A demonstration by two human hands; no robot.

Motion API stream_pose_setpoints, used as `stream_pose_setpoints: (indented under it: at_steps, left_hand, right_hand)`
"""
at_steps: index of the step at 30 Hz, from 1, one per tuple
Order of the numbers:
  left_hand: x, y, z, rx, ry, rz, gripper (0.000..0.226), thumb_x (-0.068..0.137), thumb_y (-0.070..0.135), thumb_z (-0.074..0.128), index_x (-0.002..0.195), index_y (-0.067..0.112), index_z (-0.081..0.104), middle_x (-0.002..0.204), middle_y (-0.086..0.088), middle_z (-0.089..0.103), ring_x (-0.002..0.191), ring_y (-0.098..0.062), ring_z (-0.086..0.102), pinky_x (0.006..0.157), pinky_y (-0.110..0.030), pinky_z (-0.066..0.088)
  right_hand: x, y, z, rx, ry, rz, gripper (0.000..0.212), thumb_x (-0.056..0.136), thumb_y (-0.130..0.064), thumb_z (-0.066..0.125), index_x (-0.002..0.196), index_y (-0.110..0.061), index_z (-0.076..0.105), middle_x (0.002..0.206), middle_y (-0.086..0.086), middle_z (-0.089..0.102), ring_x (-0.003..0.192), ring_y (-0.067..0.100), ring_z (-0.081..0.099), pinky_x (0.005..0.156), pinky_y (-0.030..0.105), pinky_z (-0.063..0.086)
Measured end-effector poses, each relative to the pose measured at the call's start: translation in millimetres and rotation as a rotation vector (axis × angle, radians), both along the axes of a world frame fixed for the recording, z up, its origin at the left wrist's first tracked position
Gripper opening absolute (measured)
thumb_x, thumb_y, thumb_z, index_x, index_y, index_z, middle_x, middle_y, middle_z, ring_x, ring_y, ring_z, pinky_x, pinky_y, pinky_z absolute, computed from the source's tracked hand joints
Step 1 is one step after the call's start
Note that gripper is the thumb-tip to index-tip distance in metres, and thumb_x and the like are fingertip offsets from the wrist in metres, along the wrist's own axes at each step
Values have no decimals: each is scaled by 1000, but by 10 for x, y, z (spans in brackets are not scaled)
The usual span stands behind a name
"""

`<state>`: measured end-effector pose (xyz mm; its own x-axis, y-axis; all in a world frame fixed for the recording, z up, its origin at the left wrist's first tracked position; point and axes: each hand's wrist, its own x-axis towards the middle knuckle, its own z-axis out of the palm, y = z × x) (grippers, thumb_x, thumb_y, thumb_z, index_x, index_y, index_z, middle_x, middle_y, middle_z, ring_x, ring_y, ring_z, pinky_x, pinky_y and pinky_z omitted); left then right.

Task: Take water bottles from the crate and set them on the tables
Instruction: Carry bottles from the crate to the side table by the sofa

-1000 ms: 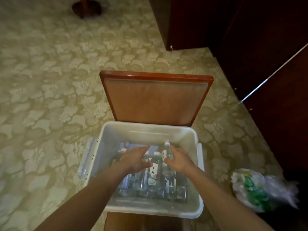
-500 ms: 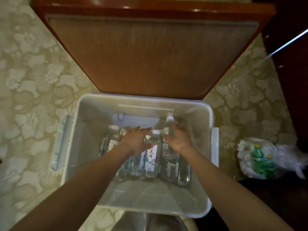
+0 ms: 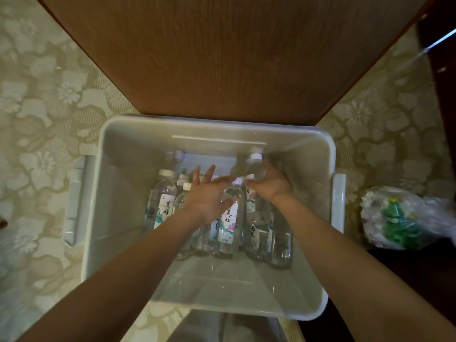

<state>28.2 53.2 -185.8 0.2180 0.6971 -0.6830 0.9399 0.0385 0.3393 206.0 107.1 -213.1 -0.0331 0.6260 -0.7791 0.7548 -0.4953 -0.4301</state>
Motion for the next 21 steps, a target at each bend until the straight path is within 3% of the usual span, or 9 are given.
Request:
stream_pose_setpoints:
  at_steps: [3,6,9,12,14,15,17,19,21]
  left_hand:
    - [9,13,46,-15,13,-18,59,101,44,41,155,32,20,162,9,24,152,-24,-15,119,-53,-15]
    - [19,26,81,-41,37,-63,61,102,46,37,157,32,14,164,9,17,150,-25,-19,118,-55,-17]
    - [33,36,98,-68,37,-59,59,103,51,30,157,33,14,165,8,9,149,-23,-22,116,-55,-20]
    - [81,11,154,-80,-128,98,55,104,49,26,155,31,23,165,4,8,150,-19,-19,119,-47,-18]
    - [121,-3,272,-139,-366,413,51,104,45,34,153,29,31,164,4,15,152,-18,-3,123,-41,1]
    - [133,-15,307,-193,-492,583,51,102,45,40,151,29,36,161,4,23,151,-18,13,121,-37,15]
    - [115,-21,368,-342,-681,813,63,90,60,56,145,32,45,150,2,46,134,-18,46,110,-34,34]
    - [53,-40,380,-513,-752,914,79,75,75,60,140,32,50,134,-2,63,120,-22,62,105,-43,46]
    - [27,-48,420,-582,-807,947,63,87,63,49,134,22,55,123,-8,70,113,-26,67,98,-45,52]
  right_hand:
    - [6,-21,81,29,29,19,79,73,-38,83,141,-29,44,135,-5,59,109,17,62,83,25,48]
    - [48,-58,186,42,74,-62,81,70,-32,87,140,-28,45,130,-4,60,99,15,59,77,24,46]
    - [83,-104,284,36,108,-112,86,68,-26,89,142,-25,46,130,1,60,104,19,61,84,30,54]
    - [94,-152,406,47,200,-189,91,67,-19,91,145,-15,45,127,3,60,106,19,59,81,22,51]
    - [93,-182,489,-12,321,-269,91,69,-13,90,147,-11,43,124,2,60,108,17,59,72,10,48]
    - [94,-192,514,-59,390,-300,89,70,-11,88,147,-10,43,123,1,62,108,17,61,72,9,49]
    - [107,-211,548,-165,533,-357,77,75,-10,84,143,-12,49,123,5,67,107,18,67,77,18,53]
    - [104,-222,566,-228,664,-421,58,81,-5,77,136,-13,57,120,9,71,104,21,70,80,27,58]
    - [71,-220,572,-246,723,-471,51,83,-1,73,132,-10,60,120,11,71,106,25,70,85,32,59]
